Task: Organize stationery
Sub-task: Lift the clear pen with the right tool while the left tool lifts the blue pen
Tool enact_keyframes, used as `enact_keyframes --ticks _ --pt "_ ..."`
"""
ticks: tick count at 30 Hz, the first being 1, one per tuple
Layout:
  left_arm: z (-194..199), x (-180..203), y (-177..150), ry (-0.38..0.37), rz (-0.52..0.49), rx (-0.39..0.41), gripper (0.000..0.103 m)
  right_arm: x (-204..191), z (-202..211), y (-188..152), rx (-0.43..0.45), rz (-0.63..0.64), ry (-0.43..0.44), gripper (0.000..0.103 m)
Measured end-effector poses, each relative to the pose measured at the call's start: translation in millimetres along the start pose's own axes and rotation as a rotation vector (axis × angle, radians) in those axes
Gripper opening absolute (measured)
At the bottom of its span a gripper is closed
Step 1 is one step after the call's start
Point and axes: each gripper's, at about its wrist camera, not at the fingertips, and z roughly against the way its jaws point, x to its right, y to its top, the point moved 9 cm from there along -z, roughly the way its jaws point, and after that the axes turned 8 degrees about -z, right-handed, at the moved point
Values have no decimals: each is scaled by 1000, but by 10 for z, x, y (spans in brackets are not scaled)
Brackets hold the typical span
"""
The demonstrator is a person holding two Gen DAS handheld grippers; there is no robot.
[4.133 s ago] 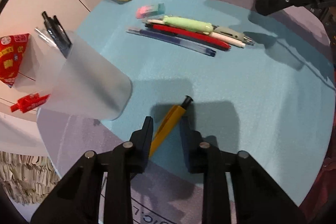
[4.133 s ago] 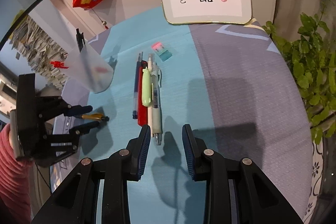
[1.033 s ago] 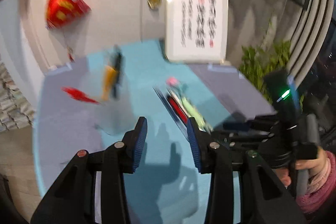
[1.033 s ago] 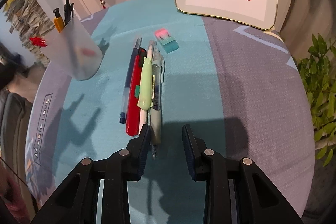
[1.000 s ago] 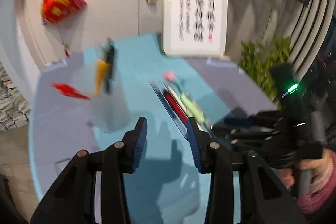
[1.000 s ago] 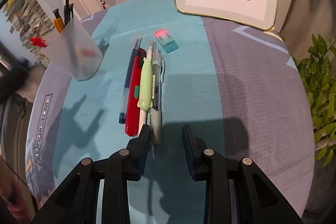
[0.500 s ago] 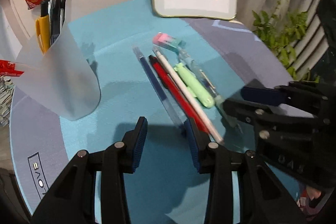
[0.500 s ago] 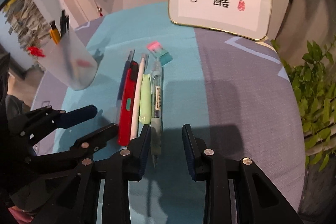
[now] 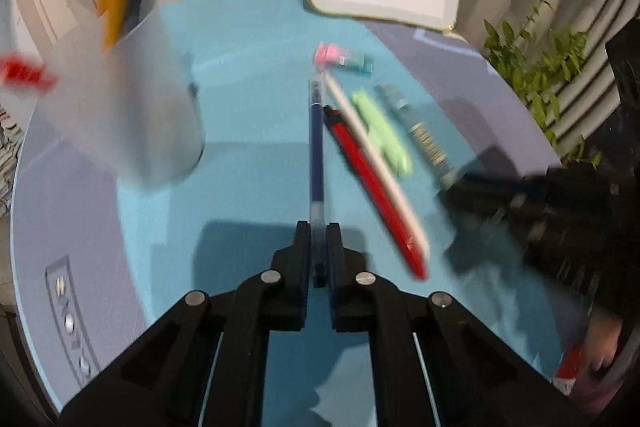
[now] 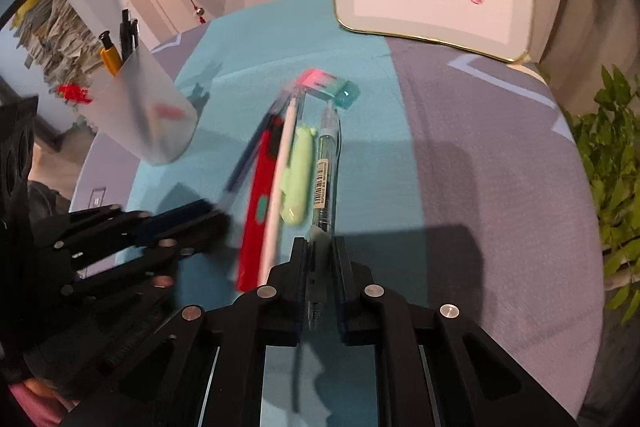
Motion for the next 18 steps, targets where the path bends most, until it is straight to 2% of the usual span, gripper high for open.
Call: enact_keyframes --ticks 2,6,8,12,13,14,15,16,17,18 --pt "103 5 -217 -9 -9 -18 5 73 86 -109 -14 23 -10 13" --pt "352 9 -701 27 -56 -69 6 222 286 -430 -56 104 -69 13" --pt "413 11 -802 33 -74 -78 6 244 308 -558 -92 131 -71 13" --pt "436 -41 -746 38 -56 -51 9 175 289 -583 -113 163 -51 13" --pt "420 -57 -680 32 -34 -42 14 159 282 -552 -107 155 -50 14" --pt "418 -63 -620 18 -19 -27 17 153 278 -527 -101 146 -44 16" --pt "410 -63 -559 10 -12 -12 24 148 264 -484 -97 134 -35 18" --pt "382 -64 -473 18 -15 2 31 146 255 -445 -94 123 -30 25" --pt "358 -64 -418 32 -24 11 33 155 243 -397 -86 109 -30 32" --pt "306 -74 -339 55 -34 16 33 141 227 -355 -75 95 -36 32"
